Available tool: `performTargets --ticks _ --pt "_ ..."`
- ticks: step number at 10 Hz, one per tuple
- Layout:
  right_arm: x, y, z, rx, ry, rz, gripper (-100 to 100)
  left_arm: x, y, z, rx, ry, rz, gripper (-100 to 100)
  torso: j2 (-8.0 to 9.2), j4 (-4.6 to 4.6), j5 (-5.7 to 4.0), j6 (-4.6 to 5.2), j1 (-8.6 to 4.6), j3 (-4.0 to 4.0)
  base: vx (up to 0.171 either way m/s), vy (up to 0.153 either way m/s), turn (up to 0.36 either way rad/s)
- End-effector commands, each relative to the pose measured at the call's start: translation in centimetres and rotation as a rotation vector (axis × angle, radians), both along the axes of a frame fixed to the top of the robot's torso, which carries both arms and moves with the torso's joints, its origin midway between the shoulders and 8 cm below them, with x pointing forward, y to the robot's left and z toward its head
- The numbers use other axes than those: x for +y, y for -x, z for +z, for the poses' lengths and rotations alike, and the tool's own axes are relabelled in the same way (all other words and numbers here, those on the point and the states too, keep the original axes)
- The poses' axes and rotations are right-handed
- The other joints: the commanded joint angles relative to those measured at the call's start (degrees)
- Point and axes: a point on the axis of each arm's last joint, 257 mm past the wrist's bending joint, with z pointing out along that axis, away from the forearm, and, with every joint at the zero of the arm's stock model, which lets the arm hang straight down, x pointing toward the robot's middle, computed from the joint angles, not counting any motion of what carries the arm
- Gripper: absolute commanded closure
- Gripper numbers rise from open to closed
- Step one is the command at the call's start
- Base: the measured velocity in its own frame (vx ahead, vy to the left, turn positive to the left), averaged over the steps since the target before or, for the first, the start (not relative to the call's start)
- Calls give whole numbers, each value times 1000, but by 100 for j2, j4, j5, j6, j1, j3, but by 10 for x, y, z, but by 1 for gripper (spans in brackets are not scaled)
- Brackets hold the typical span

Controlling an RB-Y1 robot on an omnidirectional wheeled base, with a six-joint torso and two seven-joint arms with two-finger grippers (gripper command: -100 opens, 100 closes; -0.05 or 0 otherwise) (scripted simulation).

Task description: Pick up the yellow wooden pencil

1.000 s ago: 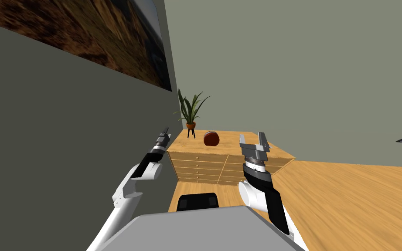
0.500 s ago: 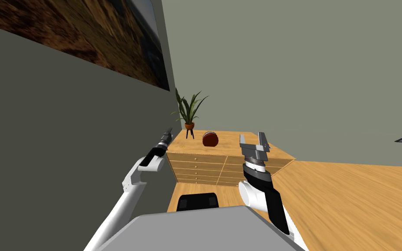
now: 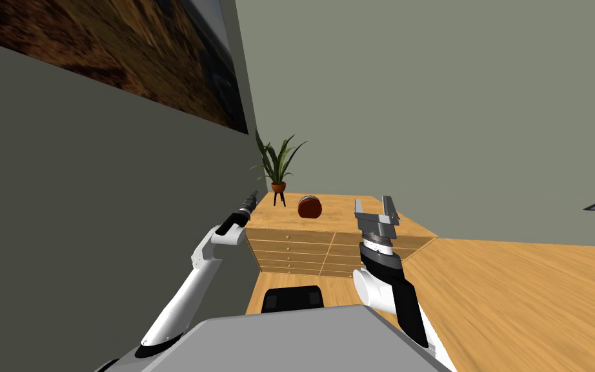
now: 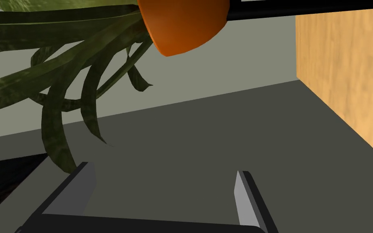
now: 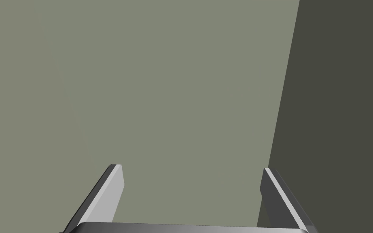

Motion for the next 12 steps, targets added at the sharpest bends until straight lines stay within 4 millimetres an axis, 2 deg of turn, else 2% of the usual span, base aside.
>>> performTargets --ticks 1,3,4,5,6,7,8,9,10,11,12 --pt "0 0 0 0 0 0 0 6 -14 -8 49 -13 9 -100 0 0 0 0 0 0 17 -29 -8" --pt "0 0 0 0 0 0 0 8 -17 -17 85 -13 18 -100 -3 0 -1 0 -4 -1 15 -22 -2" --pt "0 0 0 0 0 0 0 11 -30 -21 123 -24 24 -100 1 0 0 0 0 1 21 -30 -6" --pt "0 0 0 0 0 0 0 14 -30 -31 156 -24 34 -100 -3 0 -1 1 -4 -1 24 -35 -4" --pt "0 0 0 0 0 0 0 16 -41 -32 181 -34 37 -100 -4 -1 -1 0 -6 -2 27 -40 -5" --pt "0 0 0 0 0 0 0 21 -42 -45 226 -33 50 -100 -6 -1 -2 1 -8 -3 28 -32 -2" --pt "0 0 0 0 0 0 0 21 -42 -47 234 -33 52 -100 -6 -1 -1 0 -6 -3 15 -14 0" --pt "0 0 0 0 0 0 0 24 -53 -50 271 -41 59 -100 -1 0 0 -1 0 -1 26 -26 -4" --pt "0 0 0 0 0 0 0 28 -52 -62 307 -40 70 -100 -4 0 -1 0 -3 -2 19 -33 -4" --pt "0 0 0 0 0 0 0 28 -52 -63 311 -40 71 -100 -2 -1 -1 -1 -5 -1 7 -18 2" --pt "0 0 0 0 0 0 0 31 -61 -67 351 -47 79 -100 2 1 0 -1 -1 1 20 -24 -2"
